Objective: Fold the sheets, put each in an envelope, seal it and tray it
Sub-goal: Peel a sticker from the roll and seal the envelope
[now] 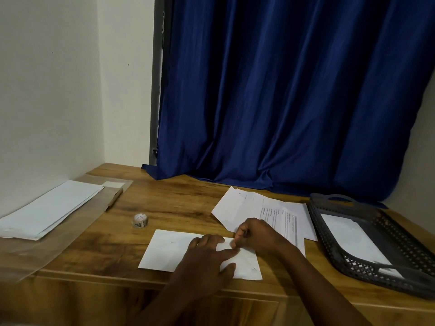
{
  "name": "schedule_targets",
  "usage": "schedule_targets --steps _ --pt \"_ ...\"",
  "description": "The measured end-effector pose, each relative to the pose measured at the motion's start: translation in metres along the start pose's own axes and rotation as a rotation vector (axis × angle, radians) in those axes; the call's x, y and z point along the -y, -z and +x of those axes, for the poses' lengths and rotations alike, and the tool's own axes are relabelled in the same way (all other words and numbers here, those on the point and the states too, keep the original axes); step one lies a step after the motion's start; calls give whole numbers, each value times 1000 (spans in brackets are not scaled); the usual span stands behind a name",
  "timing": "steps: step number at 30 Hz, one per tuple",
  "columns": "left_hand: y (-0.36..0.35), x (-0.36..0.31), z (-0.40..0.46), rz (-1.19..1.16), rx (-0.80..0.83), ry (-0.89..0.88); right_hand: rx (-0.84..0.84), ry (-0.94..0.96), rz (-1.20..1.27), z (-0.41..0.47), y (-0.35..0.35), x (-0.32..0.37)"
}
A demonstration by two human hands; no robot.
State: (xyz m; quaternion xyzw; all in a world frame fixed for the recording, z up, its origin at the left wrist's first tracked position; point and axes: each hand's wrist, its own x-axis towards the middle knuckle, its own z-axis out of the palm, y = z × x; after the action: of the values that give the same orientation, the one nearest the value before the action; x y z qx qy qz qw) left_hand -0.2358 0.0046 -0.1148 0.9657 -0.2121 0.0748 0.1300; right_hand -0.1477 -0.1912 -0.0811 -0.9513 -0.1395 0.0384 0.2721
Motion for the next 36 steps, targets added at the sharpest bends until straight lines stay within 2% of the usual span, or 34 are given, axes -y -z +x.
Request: schedule_targets --steps 9,16,31,36 --pt "1 -1 1 11 -9 2 -201 -52 167 -4 -24 -14" --pt "-1 0 0 -4 -5 3 -309 -46 156 -1 -34 -17" --pt "-4 -2 1 -36 -42 31 -302 15 90 -11 -31 -13" --pt "-3 -4 0 -70 -64 71 -352 -68 233 -18 -14 -3"
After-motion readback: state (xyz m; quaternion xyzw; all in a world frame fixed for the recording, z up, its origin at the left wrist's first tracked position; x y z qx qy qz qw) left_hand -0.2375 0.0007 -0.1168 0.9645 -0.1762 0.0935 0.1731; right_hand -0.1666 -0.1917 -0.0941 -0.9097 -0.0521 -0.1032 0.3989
